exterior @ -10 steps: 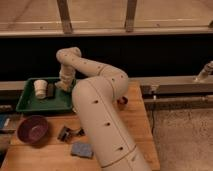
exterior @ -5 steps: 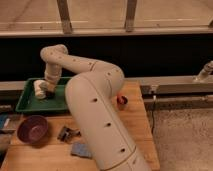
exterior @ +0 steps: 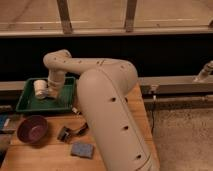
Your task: Wipe tray with towel
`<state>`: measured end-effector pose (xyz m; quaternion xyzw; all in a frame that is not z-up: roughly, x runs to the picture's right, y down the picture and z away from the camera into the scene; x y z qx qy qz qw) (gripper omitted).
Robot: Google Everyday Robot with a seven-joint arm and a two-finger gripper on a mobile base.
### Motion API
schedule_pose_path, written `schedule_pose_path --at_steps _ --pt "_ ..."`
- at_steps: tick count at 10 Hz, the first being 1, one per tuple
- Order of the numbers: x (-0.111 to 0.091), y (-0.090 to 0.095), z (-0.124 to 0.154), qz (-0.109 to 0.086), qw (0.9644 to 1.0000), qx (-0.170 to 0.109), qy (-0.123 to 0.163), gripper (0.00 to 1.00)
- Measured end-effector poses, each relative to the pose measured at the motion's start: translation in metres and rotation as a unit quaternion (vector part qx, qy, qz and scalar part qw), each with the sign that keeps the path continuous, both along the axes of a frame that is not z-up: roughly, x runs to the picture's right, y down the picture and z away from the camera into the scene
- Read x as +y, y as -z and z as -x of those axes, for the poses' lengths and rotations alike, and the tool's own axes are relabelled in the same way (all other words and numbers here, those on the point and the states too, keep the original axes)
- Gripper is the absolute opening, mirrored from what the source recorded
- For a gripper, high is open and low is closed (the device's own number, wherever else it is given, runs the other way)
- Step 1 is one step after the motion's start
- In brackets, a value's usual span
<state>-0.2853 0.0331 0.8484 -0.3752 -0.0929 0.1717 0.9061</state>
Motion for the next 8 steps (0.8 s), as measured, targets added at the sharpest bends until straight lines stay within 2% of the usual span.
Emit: schedule_pose_path --at_steps 2,4,6,8 --pt "-0.015 -0.016 -0.014 -0.008 0.9997 0.024 0.000 0.00" --pt "-0.031 -0.034 -0.019 -0.021 0.9987 0.045 0.013 0.00" --pt "-0.042 -0.042 -0.008 -0.030 0.9986 0.041 0.018 0.00" --pt "-0.047 -0.041 0.016 -0.037 0.9988 0.016 0.029 0.00"
